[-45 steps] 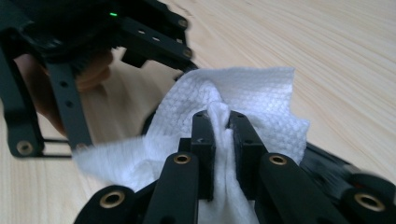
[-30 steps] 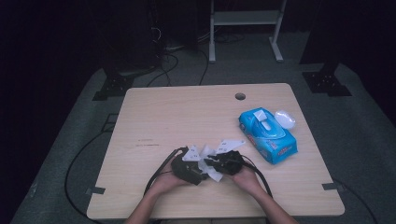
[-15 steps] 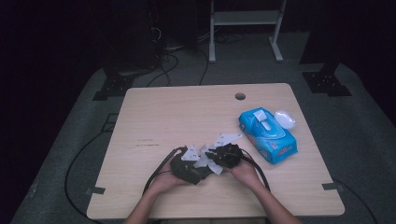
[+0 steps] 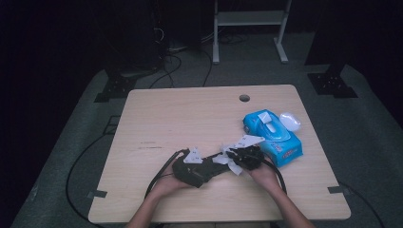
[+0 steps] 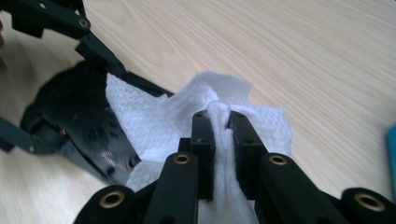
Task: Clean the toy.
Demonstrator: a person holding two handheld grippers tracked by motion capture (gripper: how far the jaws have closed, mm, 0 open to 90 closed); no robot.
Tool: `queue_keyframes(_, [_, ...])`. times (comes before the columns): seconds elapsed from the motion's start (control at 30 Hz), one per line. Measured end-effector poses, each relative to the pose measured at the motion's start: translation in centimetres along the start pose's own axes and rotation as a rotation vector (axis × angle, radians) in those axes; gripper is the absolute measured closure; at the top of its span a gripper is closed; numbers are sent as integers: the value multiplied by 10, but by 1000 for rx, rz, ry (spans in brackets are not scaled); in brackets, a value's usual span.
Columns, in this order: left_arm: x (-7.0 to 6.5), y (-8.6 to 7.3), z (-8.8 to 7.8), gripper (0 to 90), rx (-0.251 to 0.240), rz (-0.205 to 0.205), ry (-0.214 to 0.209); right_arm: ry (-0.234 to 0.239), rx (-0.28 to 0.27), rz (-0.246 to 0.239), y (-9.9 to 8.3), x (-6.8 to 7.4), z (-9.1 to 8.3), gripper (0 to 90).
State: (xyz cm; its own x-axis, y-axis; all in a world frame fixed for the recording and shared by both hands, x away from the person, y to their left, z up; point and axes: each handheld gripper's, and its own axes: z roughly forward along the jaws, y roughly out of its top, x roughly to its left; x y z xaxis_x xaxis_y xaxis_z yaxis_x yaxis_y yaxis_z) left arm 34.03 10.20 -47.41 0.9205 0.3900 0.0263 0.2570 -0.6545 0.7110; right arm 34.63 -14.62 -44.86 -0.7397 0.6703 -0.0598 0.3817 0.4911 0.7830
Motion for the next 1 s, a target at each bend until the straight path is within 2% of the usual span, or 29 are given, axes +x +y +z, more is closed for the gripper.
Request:
queue_keyframes(0.07, [0, 0, 0, 238, -2, 0, 0, 23, -7, 0, -1, 3, -3, 811])
queue_keyframes(0.1, [0, 0, 0, 238, -2, -2, 0, 55, -15, 3, -1, 6, -4, 811])
queue_keyframes(0.13, [0, 0, 0, 238, -1, 0, 2, 73, -17, -14, 0, 10, -4, 811])
queue_keyframes(0.23, [0, 0, 0, 238, 4, 2, 5, 46, 22, -99, 1, 16, -5, 810])
queue_keyframes(0.27, [0, 0, -1, 238, 3, 0, 3, 41, 30, -102, -2, 13, -7, 809])
queue_keyframes(0.4, [1, -1, -1, 238, -1, -4, 0, 8, 31, -64, -14, 0, -18, 810])
queue_keyframes(0.57, [2, -1, -1, 238, 2, -2, -5, 40, 14, -25, -20, 1, -21, 810])
queue_keyframes(0.6, [1, -1, -1, 238, 1, -4, -3, 67, 3, 1, -19, 0, -21, 810])
queue_keyframes(0.67, [2, -1, -2, 238, 6, -4, -5, 60, 4, 16, -20, -4, -21, 810])
queue_keyframes(0.73, [2, -2, -2, 238, 4, -7, -7, 33, 13, 31, -22, -10, -22, 810])
queue_keyframes(0.8, [2, -2, -2, 238, 1, -5, -6, 43, 10, 73, -27, -15, -22, 811])
queue_keyframes(0.83, [2, -2, -2, 238, 3, -5, -6, 51, 13, 78, -27, -14, -22, 811])
queue_keyframes(0.9, [3, -2, -3, 238, 7, -1, -4, 30, -4, 58, -26, -7, -20, 816])
queue_keyframes(0.93, [3, -2, -3, 238, 2, -10, -6, 53, -24, 57, -24, -6, -21, 815])
queue_keyframes(0.97, [3, -2, -3, 238, 0, -11, -6, 103, -40, 82, -22, -5, -20, 815])
queue_keyframes(1.0, [2, -1, -3, 237, 2, -8, -5, 109, -41, 80, -21, -2, -19, 815])
